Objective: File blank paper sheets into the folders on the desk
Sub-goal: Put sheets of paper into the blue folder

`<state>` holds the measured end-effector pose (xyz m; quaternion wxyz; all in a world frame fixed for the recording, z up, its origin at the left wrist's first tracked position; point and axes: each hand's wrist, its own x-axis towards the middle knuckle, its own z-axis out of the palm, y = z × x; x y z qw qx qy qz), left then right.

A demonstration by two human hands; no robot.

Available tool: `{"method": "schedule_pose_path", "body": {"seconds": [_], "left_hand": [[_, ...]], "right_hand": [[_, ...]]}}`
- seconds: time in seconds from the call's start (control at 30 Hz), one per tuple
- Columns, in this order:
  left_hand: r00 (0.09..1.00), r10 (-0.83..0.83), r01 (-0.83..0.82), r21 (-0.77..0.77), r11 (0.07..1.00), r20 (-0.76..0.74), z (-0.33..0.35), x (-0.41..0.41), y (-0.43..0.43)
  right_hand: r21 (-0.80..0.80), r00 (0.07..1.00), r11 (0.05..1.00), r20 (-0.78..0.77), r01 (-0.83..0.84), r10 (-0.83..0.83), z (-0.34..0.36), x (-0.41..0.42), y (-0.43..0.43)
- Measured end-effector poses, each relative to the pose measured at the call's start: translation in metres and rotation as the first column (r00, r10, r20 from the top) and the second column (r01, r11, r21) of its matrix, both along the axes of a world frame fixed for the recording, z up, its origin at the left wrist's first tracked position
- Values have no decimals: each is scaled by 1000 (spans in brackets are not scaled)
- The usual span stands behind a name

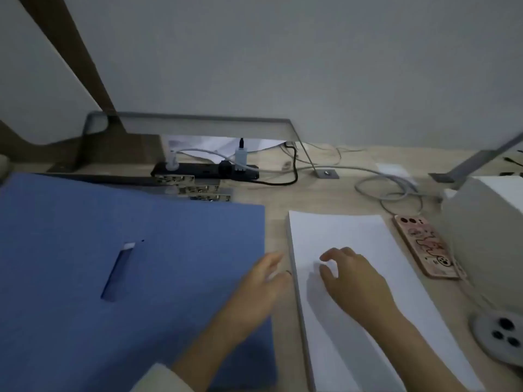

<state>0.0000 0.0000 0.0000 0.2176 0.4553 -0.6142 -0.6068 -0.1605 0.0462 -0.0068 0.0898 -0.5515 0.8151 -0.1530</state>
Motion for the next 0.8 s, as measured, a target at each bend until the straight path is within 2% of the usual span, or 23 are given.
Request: {"method": "schedule_pose_path", "body": {"seconds": [0.07, 0.17, 0.23, 0.37, 0.63, 0.8], "left_hand": [[998, -34, 42, 164, 986, -50, -12, -12, 10], [999, -7, 18, 280, 960, -38, -29, -29, 16], [1000, 6, -7, 297, 955, 4, -32, -35, 11], [997, 39, -59, 320, 946, 71, -30, -40, -7], [1000, 26, -27, 439, 898, 9, -26, -44, -31], [997, -52, 27, 370, 929, 58, -29, -48, -28]], "right_hand": [[45, 992, 999, -128, 22, -16, -10, 6, 4], [-15, 987, 1000, -161, 4, -6, -30, 9, 9], [-83, 986, 996, -162, 12, -25, -37, 7, 8], [-76, 987, 997, -162, 5, -18, -33, 9, 7], [-105, 997, 994, -75, 13, -21, -26, 7, 8], [-70, 999, 997, -3, 33, -34, -22, 7, 12]]}}
